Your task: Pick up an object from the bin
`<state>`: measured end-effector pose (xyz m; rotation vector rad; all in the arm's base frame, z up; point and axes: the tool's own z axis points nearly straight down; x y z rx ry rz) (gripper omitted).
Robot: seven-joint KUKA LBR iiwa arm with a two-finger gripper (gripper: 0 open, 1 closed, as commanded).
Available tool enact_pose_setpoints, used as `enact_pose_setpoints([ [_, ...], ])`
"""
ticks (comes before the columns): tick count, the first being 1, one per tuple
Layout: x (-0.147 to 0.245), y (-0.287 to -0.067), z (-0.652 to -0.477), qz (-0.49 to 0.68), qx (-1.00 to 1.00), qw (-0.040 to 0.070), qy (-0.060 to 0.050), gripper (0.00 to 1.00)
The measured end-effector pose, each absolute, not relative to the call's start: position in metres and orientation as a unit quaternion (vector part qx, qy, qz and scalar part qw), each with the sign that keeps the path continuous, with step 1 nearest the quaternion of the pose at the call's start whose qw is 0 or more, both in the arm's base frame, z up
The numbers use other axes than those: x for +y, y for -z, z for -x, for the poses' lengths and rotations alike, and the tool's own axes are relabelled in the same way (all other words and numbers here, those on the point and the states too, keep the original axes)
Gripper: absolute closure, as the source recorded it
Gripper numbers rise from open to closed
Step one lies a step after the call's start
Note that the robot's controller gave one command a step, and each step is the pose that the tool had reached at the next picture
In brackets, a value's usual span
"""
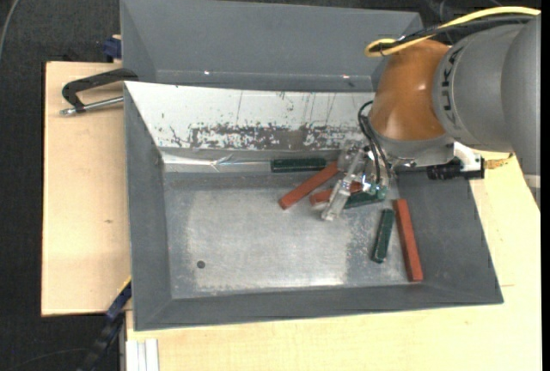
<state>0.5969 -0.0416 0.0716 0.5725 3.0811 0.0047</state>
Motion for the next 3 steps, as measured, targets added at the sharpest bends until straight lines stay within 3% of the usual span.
enact_pose_setpoints([
  [1,-0.091,-0.071,-0.557,-0.192,0.981,-0.001,0.001,0.00],
  [2,-0.087,-0.071,-0.559,-0.189,0.982,0.001,0.000,1.00],
  [3,-0.089,-0.207,-0.560,-0.219,0.976,0.007,-0.001,1.00],
])
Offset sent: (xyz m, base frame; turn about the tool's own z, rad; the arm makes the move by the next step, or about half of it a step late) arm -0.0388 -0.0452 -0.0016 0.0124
